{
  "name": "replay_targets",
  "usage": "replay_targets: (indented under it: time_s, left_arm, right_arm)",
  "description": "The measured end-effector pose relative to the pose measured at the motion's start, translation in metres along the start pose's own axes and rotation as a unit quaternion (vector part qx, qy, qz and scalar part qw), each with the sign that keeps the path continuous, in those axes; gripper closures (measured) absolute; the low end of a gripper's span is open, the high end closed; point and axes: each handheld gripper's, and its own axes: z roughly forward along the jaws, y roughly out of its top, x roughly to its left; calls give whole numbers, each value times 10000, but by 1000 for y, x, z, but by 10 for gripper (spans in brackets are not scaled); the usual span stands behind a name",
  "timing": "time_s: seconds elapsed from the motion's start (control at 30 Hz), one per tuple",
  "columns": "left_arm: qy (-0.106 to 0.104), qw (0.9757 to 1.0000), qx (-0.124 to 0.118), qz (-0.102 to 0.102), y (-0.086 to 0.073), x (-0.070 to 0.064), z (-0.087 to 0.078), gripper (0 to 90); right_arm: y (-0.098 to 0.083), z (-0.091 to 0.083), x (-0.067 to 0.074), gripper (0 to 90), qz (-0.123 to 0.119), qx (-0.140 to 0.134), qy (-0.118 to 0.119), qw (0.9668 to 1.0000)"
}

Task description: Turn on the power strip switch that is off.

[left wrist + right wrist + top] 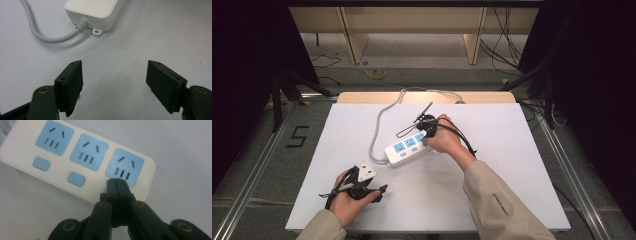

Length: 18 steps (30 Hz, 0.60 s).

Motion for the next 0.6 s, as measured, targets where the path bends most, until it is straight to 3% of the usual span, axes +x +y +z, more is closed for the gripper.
replay_targets:
  time_s: [0.13,0.6]
  left_arm:
    - [3,10000,19,24,0,0,0,295]
    - [6,10000,12,0,0,0,0,295]
  right_arm:
    - [0,-7,-2,900,89,-158,37,9998]
    - [-10,-12,-7,877,163,-216,108,9996]
